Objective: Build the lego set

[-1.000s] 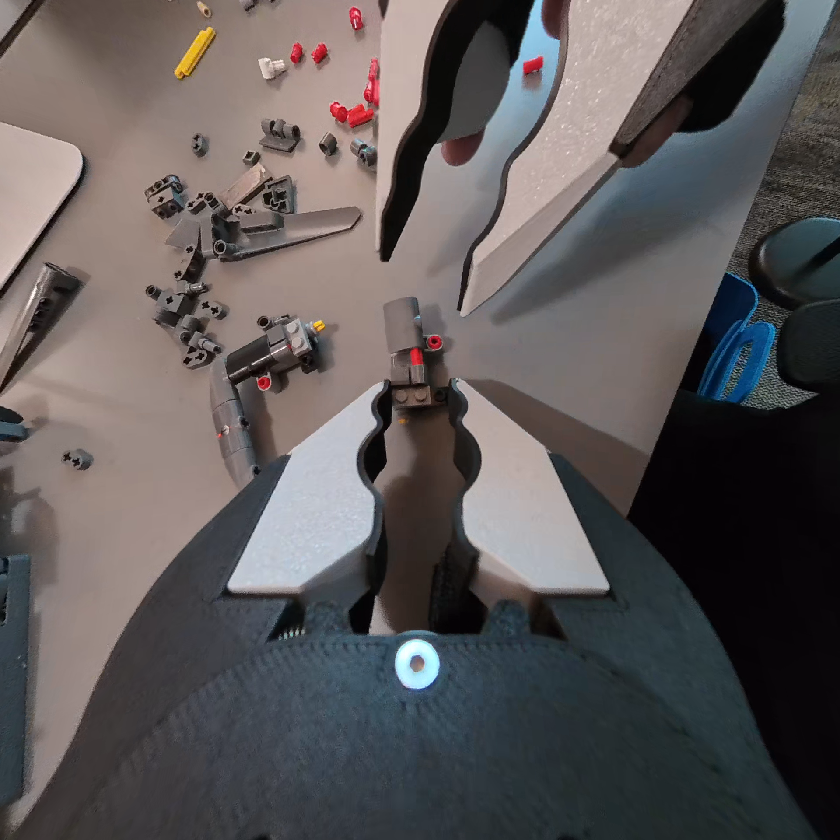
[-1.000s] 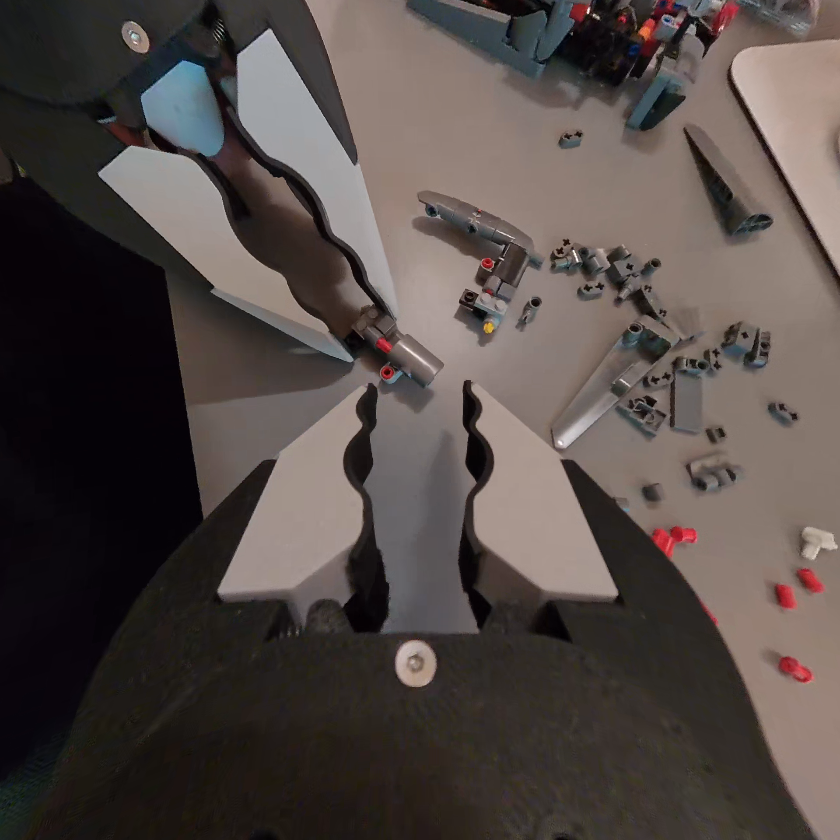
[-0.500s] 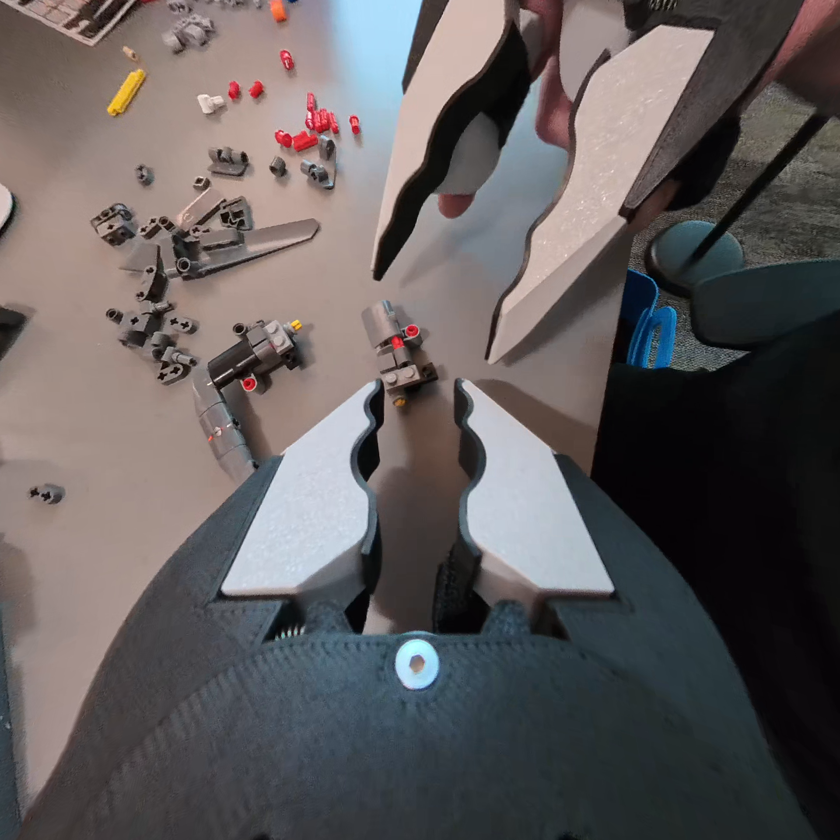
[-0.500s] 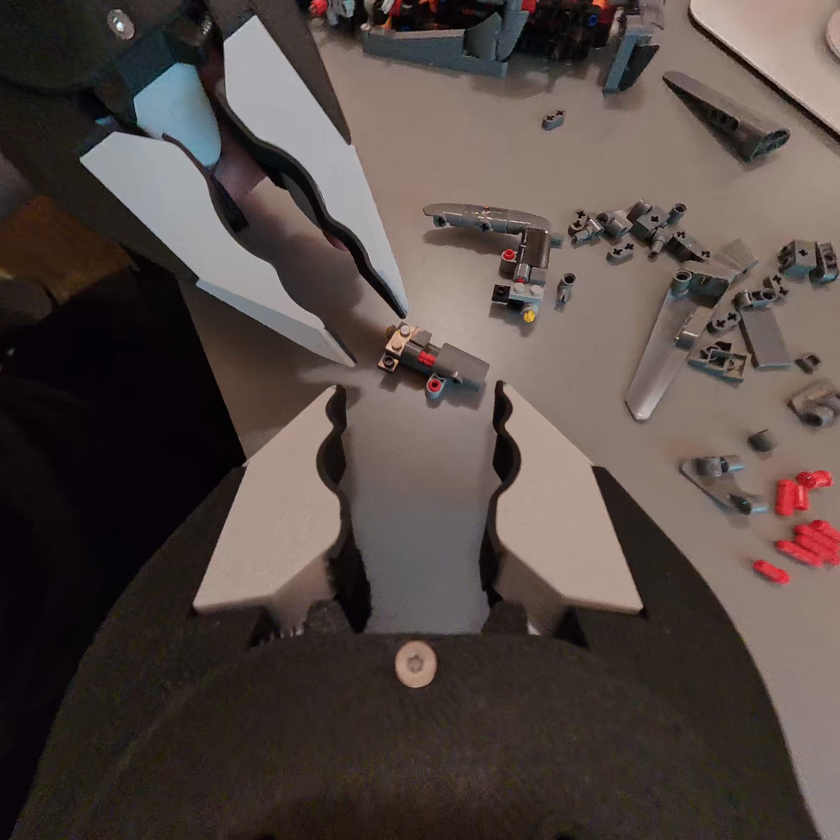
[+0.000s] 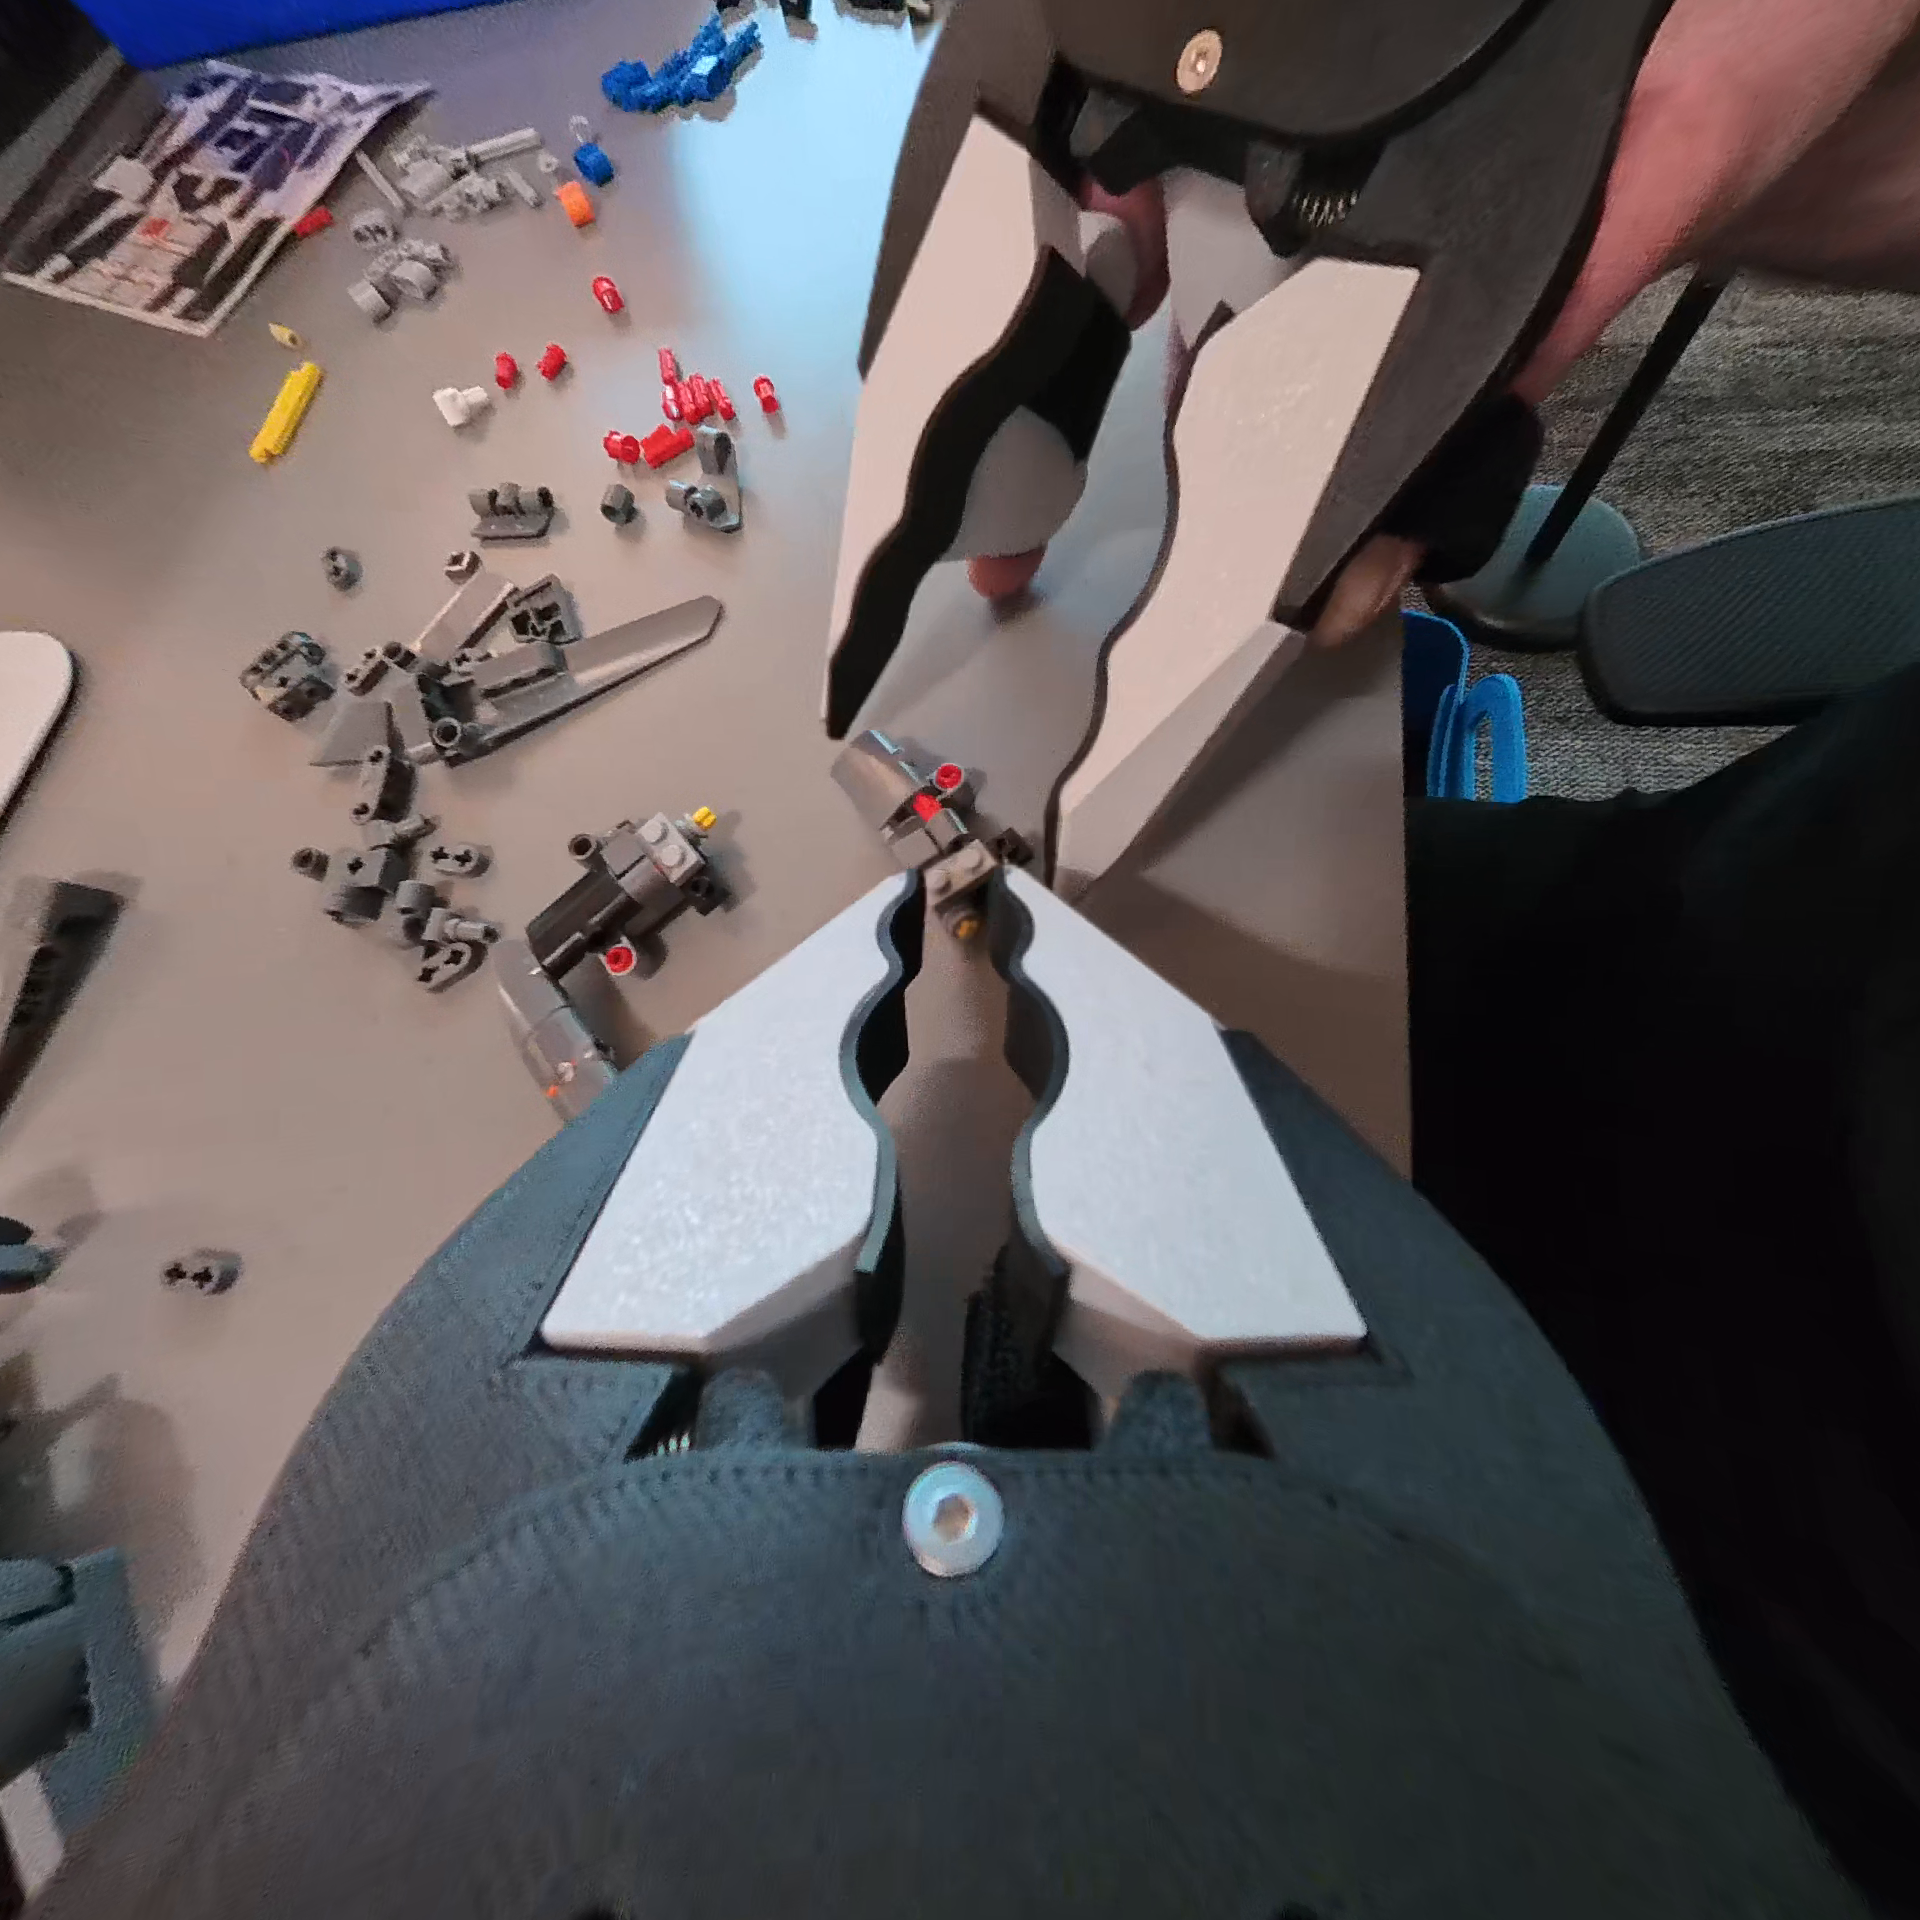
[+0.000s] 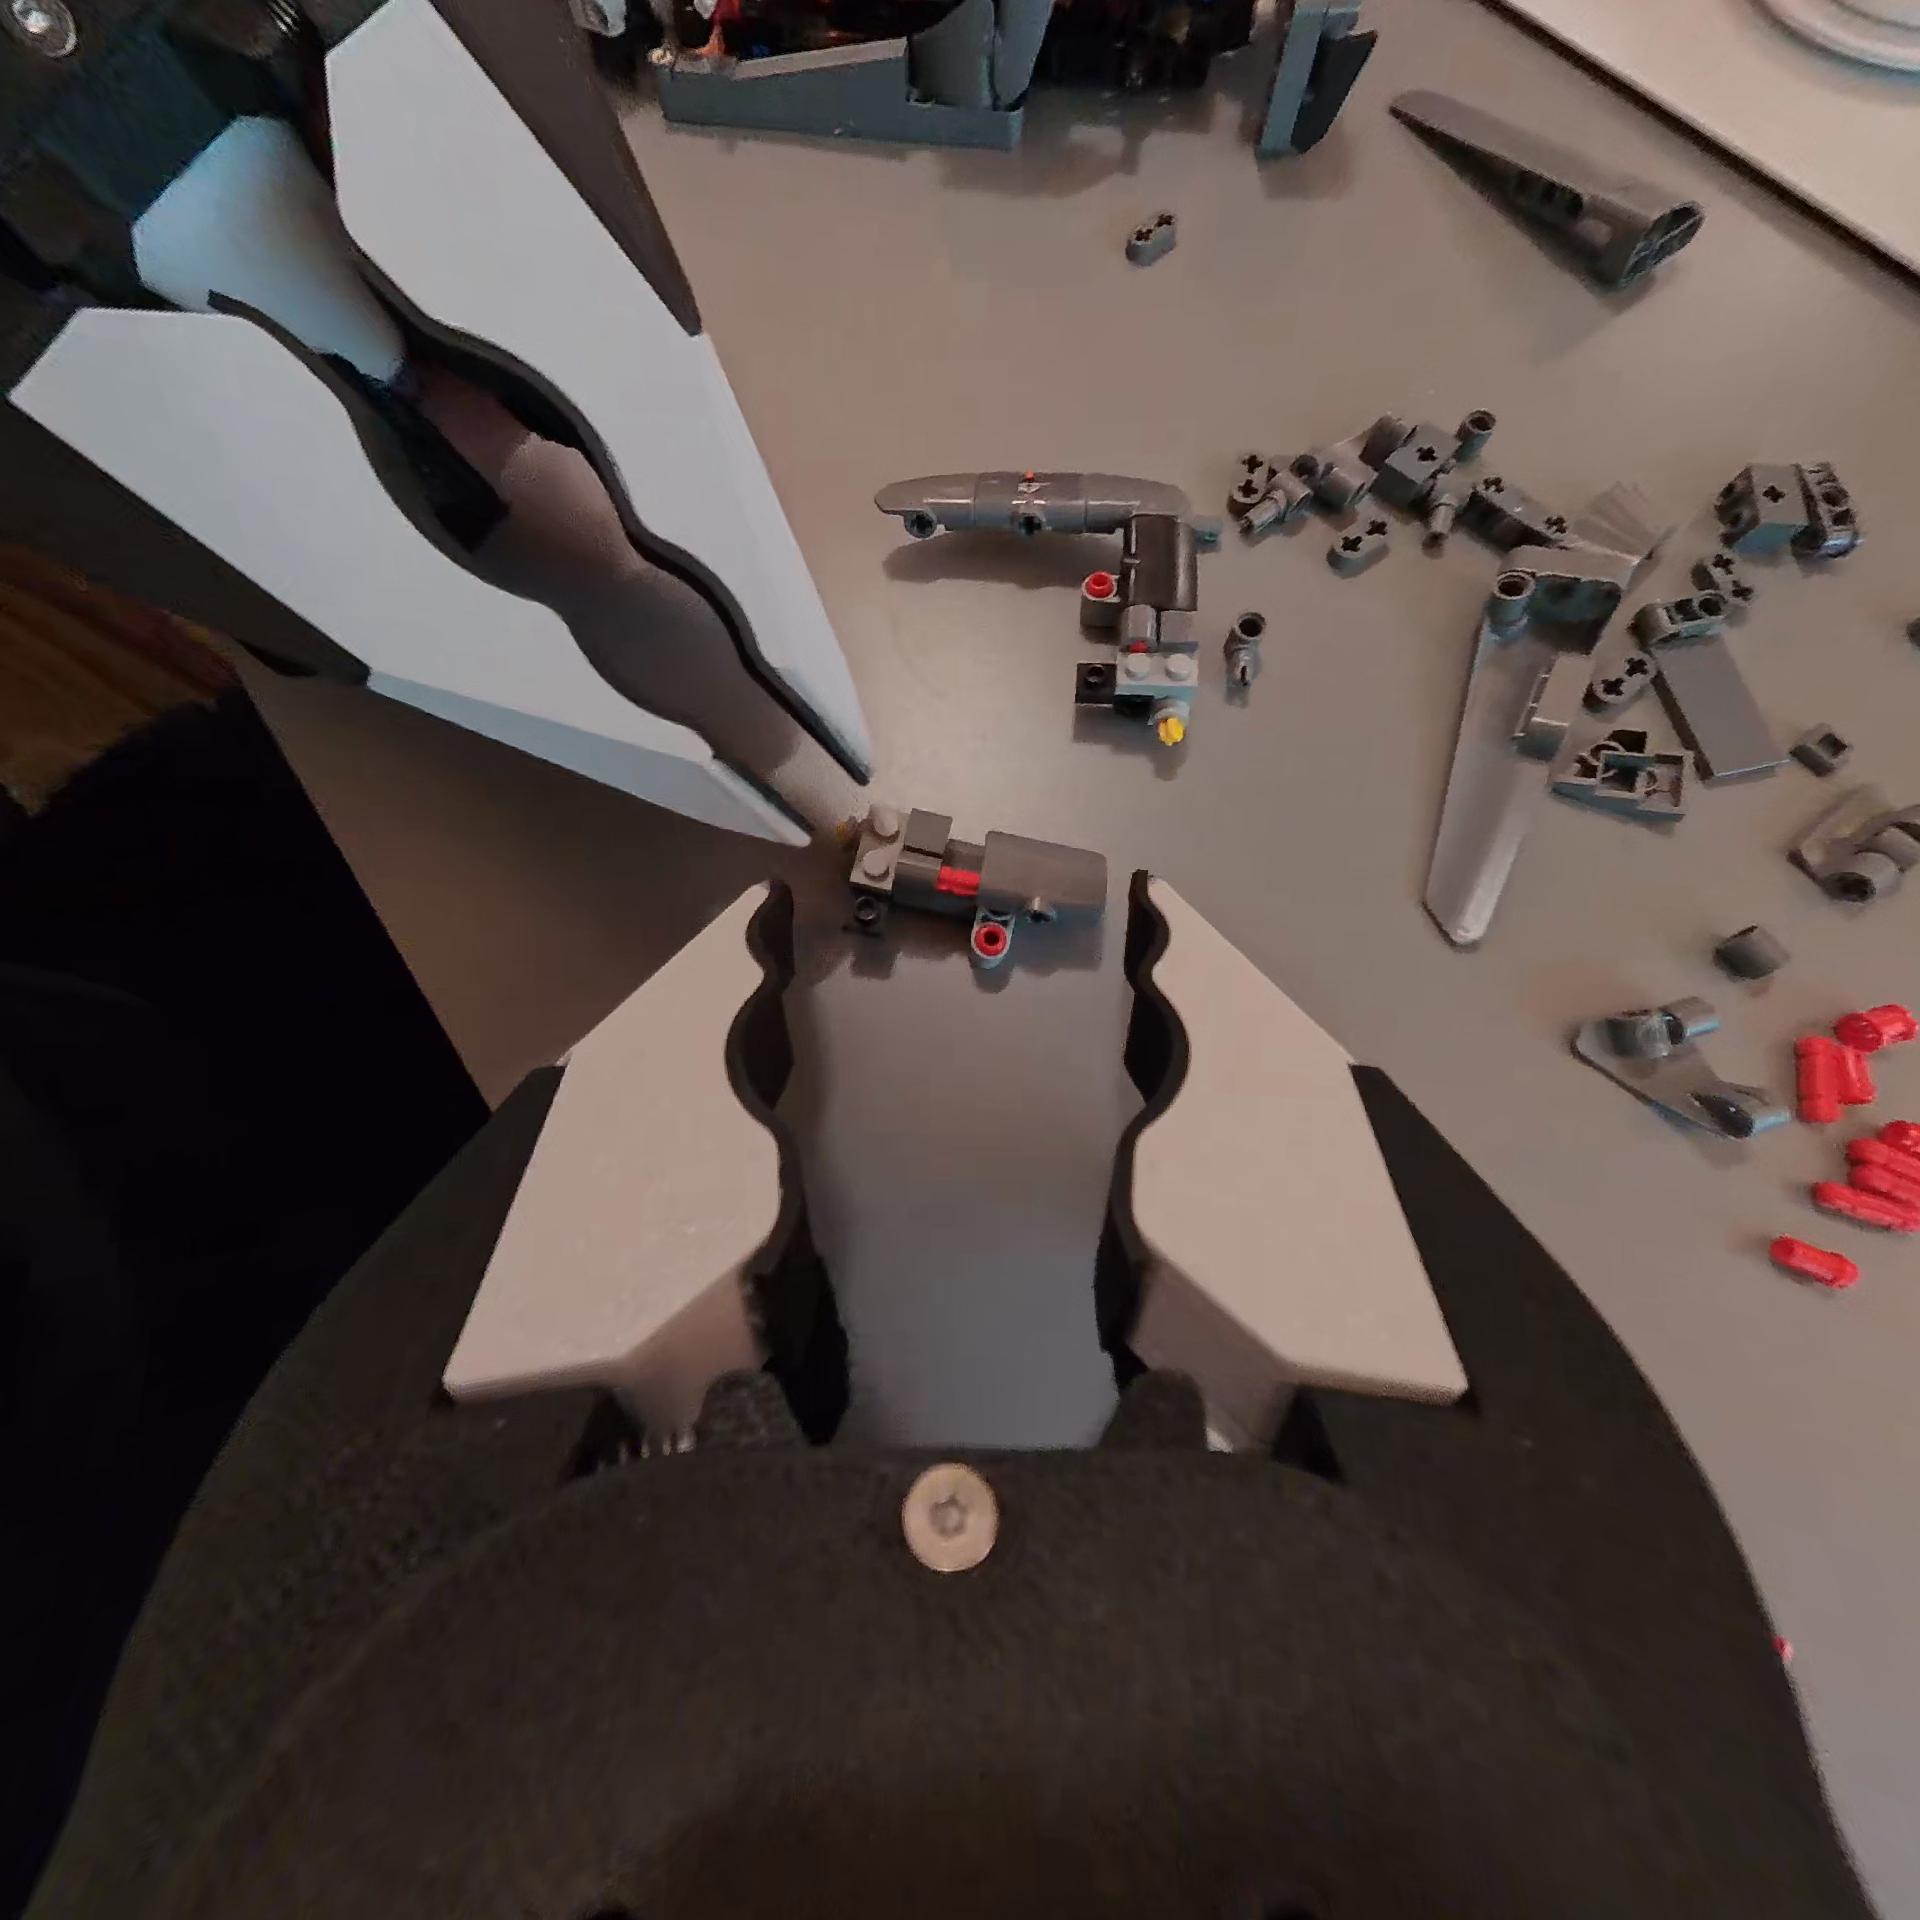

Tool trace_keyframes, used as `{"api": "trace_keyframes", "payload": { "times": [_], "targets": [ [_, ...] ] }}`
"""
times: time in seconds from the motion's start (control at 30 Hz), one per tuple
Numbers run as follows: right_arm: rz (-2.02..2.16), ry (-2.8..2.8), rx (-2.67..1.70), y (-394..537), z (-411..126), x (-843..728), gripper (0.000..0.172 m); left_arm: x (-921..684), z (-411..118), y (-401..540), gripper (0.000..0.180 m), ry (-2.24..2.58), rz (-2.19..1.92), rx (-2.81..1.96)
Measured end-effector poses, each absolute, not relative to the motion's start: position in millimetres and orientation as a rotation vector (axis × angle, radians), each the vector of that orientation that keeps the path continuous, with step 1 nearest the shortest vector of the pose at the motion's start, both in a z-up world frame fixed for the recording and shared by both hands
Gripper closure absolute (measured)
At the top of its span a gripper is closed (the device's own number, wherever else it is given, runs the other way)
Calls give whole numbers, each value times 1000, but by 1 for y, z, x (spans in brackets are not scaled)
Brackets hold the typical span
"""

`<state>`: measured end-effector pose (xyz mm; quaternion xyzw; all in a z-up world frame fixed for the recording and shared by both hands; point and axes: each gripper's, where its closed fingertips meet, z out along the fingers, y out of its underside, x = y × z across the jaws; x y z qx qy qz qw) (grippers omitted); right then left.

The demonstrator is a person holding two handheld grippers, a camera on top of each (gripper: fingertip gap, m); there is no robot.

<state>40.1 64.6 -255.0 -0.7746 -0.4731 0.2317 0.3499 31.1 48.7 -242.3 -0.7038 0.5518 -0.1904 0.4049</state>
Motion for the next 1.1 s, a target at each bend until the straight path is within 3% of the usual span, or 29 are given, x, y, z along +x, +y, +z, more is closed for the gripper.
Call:
{"api": "trace_keyframes", "payload": {
  "times": [0.03, 0.33, 1.1],
  "targets": [
    [592, -1216, -2009, 65, -255, 40, 110, 31, -241, 48, 171, 1407, -490, -1762],
    [501, -1169, -2020, 68, -258, 40, 124, 37, -248, 50, 179, 1501, -440, -1691],
    [454, -1220, -1983, 68, -259, 40, 126, 40, -251, 48, 180, 1520, -462, -1694]
  ]
}}
